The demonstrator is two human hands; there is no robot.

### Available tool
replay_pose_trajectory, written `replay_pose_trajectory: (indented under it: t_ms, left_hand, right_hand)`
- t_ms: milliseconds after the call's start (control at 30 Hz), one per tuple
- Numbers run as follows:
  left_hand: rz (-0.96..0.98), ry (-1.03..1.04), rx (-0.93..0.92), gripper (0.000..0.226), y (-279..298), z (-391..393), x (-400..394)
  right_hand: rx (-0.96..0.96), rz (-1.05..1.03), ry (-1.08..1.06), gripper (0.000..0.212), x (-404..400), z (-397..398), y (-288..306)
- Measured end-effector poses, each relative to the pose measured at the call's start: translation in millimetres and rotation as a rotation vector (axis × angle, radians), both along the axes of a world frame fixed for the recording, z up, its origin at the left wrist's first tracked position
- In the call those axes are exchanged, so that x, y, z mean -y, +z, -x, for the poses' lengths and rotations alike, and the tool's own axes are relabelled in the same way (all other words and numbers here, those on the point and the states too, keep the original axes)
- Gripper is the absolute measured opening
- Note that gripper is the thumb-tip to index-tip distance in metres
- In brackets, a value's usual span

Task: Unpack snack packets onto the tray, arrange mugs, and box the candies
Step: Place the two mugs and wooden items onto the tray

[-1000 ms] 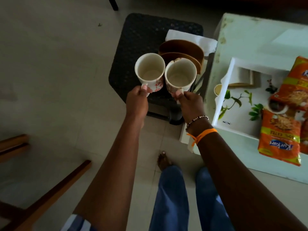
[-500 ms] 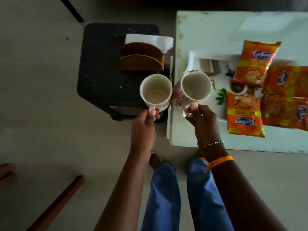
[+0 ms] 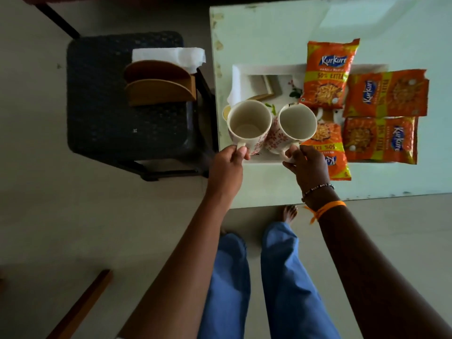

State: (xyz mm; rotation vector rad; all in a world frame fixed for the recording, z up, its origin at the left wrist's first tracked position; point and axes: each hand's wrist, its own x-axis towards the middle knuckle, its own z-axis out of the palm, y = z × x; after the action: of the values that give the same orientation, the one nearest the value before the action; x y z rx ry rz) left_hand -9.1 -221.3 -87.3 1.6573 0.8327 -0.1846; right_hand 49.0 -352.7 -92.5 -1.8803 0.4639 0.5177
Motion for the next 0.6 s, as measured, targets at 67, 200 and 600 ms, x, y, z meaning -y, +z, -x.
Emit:
replay_pose_trajectory:
  t_ms: [67,200,600]
  left_hand:
    - [-0.051,-0.029,0.002,0.033,-3.7,-3.2,5.3]
    - [-0.122,-0.077,-0.013,0.029,-10.6,-5.4,15.5]
    - [-0.121,-0.117,-0.070,0.027,-19.8,-0.8,26.5]
  right_hand:
    - [0.019,0.036,0.000,0.025,2.5,-0.6,-1.8]
    - [0.063,0.102,-0.010,0.026,7.9,-1.1,-8.5]
    - [0.099,0.249,0.171,0.020,30.4,1.0,-22.4]
